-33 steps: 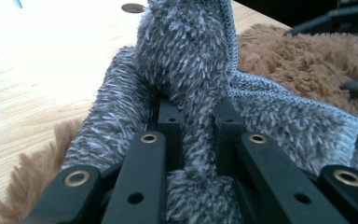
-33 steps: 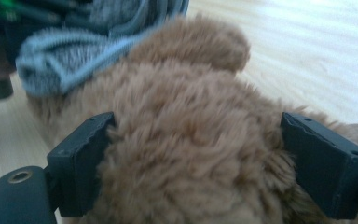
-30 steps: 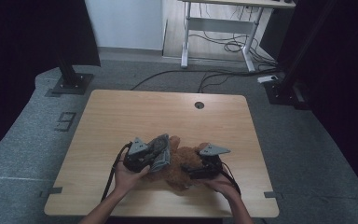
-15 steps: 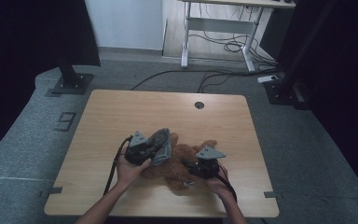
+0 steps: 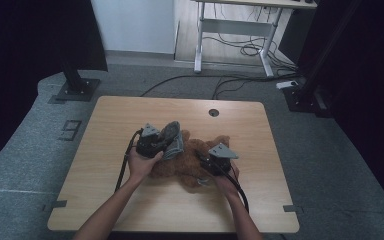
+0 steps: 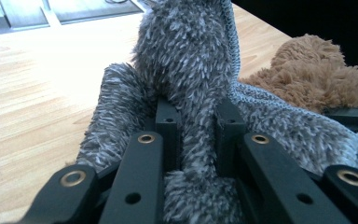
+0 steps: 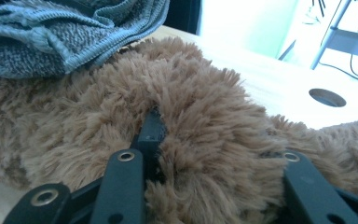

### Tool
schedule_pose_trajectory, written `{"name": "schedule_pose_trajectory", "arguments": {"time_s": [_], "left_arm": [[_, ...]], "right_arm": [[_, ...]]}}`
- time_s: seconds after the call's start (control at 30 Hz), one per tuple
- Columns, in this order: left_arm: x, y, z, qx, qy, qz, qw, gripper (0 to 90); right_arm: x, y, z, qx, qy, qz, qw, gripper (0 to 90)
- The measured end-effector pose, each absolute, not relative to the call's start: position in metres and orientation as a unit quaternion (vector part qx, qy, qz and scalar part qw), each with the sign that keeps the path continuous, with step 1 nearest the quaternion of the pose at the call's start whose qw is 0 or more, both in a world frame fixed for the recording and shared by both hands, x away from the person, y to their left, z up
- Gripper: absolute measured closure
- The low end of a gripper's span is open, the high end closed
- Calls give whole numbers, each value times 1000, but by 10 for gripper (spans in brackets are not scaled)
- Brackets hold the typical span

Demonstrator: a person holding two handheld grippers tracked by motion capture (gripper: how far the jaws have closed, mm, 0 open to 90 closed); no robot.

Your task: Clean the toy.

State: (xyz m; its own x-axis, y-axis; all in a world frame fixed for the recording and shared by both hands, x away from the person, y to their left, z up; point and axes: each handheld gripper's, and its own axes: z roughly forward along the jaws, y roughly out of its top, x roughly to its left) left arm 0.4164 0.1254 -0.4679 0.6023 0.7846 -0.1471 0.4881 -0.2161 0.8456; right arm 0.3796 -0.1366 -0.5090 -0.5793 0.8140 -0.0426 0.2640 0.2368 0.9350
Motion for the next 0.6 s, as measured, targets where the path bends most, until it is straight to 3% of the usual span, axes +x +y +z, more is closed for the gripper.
{"name": "schedule_pose_trajectory", "arguments": {"time_s": [0.27,0.6], "left_arm": [[412,120,-452,766,402,149,478,755],[413,76,-438,783,377,121,479,750]], "right_arm": [[368,-138,-511,334,744,501,290,615],[337,-136,-520,278,746,507,329,616]]}}
